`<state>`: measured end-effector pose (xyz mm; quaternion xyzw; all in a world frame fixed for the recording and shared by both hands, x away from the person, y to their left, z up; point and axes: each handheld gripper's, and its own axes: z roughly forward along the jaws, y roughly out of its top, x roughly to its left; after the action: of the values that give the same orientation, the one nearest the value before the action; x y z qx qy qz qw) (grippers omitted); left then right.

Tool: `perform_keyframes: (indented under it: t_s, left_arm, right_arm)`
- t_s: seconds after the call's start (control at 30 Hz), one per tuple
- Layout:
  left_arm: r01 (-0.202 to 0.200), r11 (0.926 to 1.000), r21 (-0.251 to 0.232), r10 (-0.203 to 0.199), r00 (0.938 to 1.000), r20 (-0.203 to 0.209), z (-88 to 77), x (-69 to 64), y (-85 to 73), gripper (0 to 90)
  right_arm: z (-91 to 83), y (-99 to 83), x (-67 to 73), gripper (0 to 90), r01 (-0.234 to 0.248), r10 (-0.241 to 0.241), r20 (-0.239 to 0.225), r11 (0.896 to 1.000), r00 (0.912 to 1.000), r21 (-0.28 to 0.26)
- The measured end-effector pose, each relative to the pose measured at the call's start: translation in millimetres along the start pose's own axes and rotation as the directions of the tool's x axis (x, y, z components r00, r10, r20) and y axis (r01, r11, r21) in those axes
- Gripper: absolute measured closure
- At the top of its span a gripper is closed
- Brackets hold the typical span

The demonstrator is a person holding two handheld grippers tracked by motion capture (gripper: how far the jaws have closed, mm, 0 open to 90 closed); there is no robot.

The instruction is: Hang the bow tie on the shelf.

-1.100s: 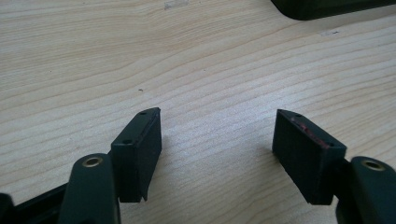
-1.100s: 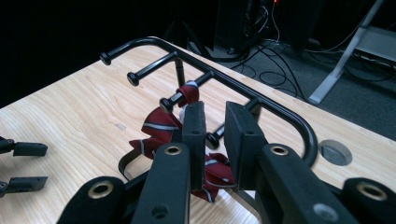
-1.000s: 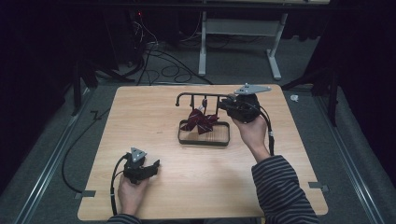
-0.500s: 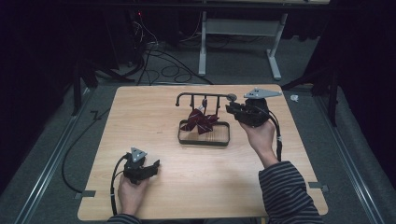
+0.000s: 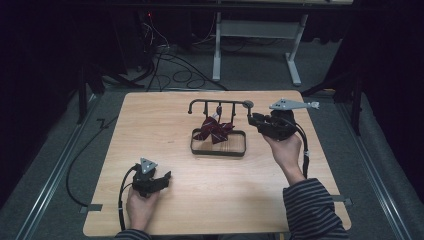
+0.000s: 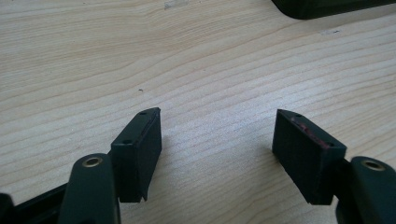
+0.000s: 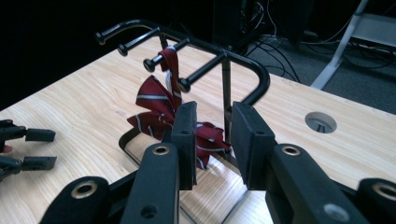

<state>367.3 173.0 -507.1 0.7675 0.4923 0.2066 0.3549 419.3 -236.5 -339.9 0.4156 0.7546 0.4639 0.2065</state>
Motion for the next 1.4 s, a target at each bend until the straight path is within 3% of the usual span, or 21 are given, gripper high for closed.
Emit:
perform_keyframes:
  t_s: [0.23,1.4]
  left_arm:
    - [-0.001,1.0000,-0.001,0.001,1.0000,-0.001,0.1,-0.2,0.0,33.4]
    - [-0.002,1.0000,-0.002,0.002,1.0000,-0.004,0.3,-0.5,-0.1,33.3]
  right_arm:
    - [-7.1,-8.8,-5.5,72.3,-0.024,0.024,0.002,1.000,0.9997,0.000]
    - [-44.2,-35.3,-18.4,70.8,-0.047,0.048,0.029,0.998,0.9984,-0.028]
